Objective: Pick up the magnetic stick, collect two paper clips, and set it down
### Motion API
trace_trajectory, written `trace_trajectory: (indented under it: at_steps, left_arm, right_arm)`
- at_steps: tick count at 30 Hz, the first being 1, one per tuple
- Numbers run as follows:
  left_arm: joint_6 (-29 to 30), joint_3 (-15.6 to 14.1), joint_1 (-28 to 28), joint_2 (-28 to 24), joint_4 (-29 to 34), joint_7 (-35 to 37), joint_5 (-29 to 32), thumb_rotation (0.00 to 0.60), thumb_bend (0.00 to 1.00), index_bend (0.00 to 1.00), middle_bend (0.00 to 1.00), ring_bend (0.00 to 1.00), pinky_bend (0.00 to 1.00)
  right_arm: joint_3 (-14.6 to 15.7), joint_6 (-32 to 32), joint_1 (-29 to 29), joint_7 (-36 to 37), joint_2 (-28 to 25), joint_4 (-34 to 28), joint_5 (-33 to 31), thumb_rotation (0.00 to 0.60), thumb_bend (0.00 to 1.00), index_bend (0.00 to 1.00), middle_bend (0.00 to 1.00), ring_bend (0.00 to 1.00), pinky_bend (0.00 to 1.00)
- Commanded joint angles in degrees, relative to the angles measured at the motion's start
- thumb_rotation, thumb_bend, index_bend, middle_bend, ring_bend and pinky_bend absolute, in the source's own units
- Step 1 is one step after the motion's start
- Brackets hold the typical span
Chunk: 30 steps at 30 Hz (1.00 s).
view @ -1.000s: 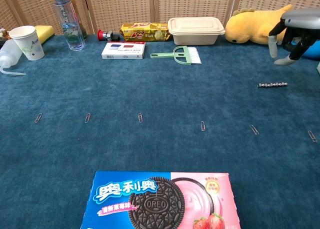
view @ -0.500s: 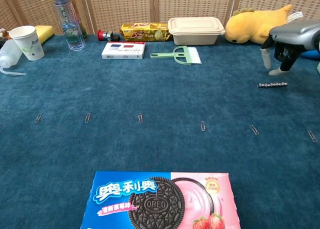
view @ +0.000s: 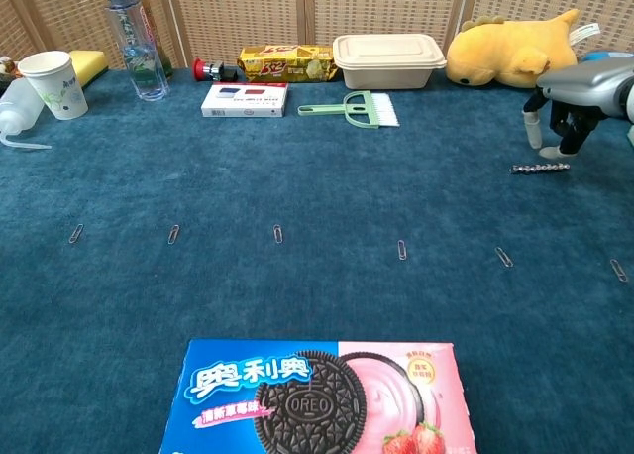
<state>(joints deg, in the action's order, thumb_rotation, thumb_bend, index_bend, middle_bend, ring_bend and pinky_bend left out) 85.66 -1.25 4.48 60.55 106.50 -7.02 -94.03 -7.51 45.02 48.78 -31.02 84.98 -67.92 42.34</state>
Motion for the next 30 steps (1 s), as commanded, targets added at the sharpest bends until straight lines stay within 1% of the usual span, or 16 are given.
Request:
trace_trajectory:
  at_steps: [1,21,30]
  left_arm:
    - [-0.09,0.06,0.1,0.05,0.08,-0.09,0.01,0.439,0.2,0.22,0.33,0.31,0.24]
    - [-0.01,0.04,0.11,-0.09,0.42,-0.48,0.13,0.44,0.2,0.22,0.33,0.31,0.24]
    - [-0.04,0.02,0.14,-0.06,0.23,-0.36,0.16,0.442,0.2,0.22,0.33,0.31,0.24]
  right_arm:
    - [0.14,-0.22,-0.03,-0.12,0.18,0.39,-0.31,0.6,0.39,0.5,0.9,0.97,1.0]
    - [1.19,-1.65,-0.65,-0.13,3.45,7.21,0.21,0.6,0.4,0.5,0.89,0.96,1.0]
    - [1.23,-2.09,-0.72,-0.91,4.36,8.85,0.17,0.6,0.4,0.5,0.89,0.96,1.0]
